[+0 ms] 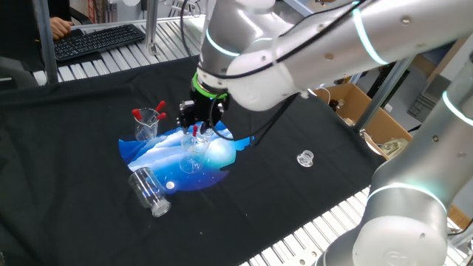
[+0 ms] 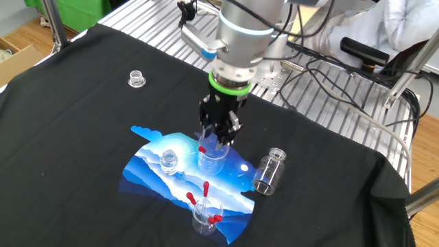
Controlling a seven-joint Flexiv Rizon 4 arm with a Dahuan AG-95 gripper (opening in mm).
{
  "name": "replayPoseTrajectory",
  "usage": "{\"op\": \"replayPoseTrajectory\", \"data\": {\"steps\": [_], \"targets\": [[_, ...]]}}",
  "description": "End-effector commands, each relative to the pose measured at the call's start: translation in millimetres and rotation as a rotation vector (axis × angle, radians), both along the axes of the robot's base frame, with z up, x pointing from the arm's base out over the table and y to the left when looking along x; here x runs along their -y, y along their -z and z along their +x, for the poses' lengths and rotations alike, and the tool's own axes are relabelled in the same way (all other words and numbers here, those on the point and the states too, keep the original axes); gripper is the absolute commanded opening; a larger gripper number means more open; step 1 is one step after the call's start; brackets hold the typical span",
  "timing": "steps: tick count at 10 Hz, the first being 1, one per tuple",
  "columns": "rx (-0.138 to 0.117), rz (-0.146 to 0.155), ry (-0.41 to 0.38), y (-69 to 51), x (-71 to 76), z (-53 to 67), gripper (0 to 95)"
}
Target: Transfer liquid using a dropper
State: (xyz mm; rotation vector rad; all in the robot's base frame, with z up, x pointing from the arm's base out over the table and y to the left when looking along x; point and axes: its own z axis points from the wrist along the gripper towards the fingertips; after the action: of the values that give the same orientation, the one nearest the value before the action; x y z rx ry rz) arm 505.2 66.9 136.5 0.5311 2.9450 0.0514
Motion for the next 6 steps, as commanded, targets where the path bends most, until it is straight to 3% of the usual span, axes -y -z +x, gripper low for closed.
{"op": "replayPoseTrajectory", "data": {"steps": [1,6], "targets": [[-0.003,-0.002,0.003,2.8,0.3,5.9,38.0],[-0.072,0.006,0.005,-8.3,1.9,6.9,38.0]]}}
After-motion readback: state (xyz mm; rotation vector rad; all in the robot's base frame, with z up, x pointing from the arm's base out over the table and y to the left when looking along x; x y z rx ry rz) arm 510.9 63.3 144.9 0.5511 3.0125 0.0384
